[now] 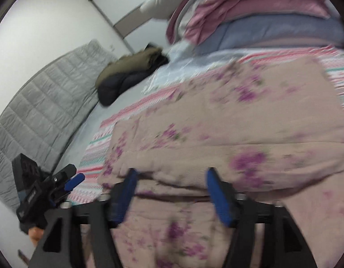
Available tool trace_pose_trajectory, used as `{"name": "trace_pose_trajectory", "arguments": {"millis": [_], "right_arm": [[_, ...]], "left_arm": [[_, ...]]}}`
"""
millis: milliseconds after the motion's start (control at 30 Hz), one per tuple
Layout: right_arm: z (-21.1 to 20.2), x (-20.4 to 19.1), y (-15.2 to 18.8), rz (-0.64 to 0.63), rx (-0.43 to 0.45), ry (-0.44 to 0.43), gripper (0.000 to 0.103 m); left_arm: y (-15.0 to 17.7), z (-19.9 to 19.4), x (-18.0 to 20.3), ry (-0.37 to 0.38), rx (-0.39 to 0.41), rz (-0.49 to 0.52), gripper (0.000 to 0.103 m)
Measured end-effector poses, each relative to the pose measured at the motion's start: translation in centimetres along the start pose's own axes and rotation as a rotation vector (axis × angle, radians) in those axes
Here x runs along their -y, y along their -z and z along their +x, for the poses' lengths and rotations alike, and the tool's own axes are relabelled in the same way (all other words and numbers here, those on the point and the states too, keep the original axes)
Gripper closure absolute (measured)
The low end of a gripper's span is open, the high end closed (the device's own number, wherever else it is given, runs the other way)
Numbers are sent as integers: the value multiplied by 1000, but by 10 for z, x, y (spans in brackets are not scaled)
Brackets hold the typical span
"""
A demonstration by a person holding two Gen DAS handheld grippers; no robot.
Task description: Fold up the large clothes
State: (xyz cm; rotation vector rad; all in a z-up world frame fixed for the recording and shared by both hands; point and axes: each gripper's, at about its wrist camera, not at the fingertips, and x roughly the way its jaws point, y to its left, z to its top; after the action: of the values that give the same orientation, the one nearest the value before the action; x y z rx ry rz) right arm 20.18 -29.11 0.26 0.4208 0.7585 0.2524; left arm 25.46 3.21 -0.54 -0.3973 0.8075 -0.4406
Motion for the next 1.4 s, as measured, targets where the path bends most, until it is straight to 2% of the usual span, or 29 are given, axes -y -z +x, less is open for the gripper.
{"name": "trace_pose_trajectory", "arguments": {"millis": [67, 133, 167, 200, 233, 267, 300, 333, 400, 467, 500, 533, 600, 633, 667, 733, 767, 800, 867, 933, 1033, 1100, 1133, 1167, 1267, 1300, 1333, 1400], "right_arm": [[-18, 10, 5, 13, 76, 37, 28], [-31, 26, 9, 38, 134, 67, 28], [-35, 34, 7, 47, 147, 86, 28], [-38, 41, 5, 56, 152, 114, 28], [-41, 48, 3, 64, 161, 142, 28], [-48, 56, 0, 71, 189, 178, 28], [-55, 65, -1, 77, 225, 216, 28], [-61, 75, -3, 86, 252, 250, 28], [-72, 97, -3, 118, 272, 296, 28], [-82, 121, -1, 162, 278, 332, 28], [-83, 128, 0, 182, 279, 344, 28], [-83, 137, 1, 203, 276, 362, 28], [-87, 148, 6, 219, 268, 397, 28], [-87, 151, 6, 220, 263, 418, 28], [-87, 152, 5, 213, 263, 428, 28], [-88, 150, -1, 184, 276, 443, 28], [-90, 147, -5, 161, 290, 452, 28], [-89, 142, -12, 133, 300, 465, 28], [-83, 135, -22, 95, 304, 484, 28], [-67, 132, -29, 71, 284, 479, 28], [-29, 134, -31, 42, 198, 490, 28], [2, 143, -22, 29, 93, 519, 28], [14, 148, -16, 26, 62, 528, 28], [17, 152, -13, 30, 67, 519, 28], [7, 147, -18, 37, 62, 521, 28], [2, 145, -19, 35, 60, 519, 27], [-6, 143, -19, 40, 61, 509, 27], [-19, 141, -17, 62, 68, 483, 27]], "left_arm": [[-10, 29, 7, -24, -65, 15, 7], [-14, 62, 9, -45, -144, 10, 26], [-15, 73, 9, -54, -172, 7, 32], [-14, 89, 9, -75, -209, 2, 43], [-13, 97, 10, -86, -226, 2, 54], [-12, 103, 13, -91, -231, 8, 61], [-11, 103, 18, -104, -222, 20, 71], [-11, 94, 28, -126, -174, 57, 82], [-8, 66, 44, -127, -61, 115, 83], [1, 41, 49, -132, 32, 126, 83], [6, 41, 48, -199, 21, 128, 83], [11, 51, 46, -284, -44, 143, 80], [20, 67, 41, -360, -139, 168, 70], [20, 63, 44, -380, -111, 179, 64], [18, 55, 49, -408, -73, 190, 62], [12, 37, 64, -449, 31, 232, 55], [8, 28, 74, -430, 87, 266, 50], [5, 22, 80, -397, 121, 292, 39], [-2, 22, 87, -312, 147, 318, 37], [-1, 32, 88, -259, 126, 336, 37], [8, 65, 78, -173, 6, 358, 36], [26, 97, 62, -172, -133, 378, 35], [31, 103, 58, -173, -141, 386, 34], [33, 102, 56, -165, -121, 386, 34], [25, 85, 62, -177, -131, 356, 33], [23, 82, 66, -180, -141, 353, 30], [23, 71, 68, -182, -149, 356, 21], [28, 57, 69, -182, -145, 357, 16]]}}
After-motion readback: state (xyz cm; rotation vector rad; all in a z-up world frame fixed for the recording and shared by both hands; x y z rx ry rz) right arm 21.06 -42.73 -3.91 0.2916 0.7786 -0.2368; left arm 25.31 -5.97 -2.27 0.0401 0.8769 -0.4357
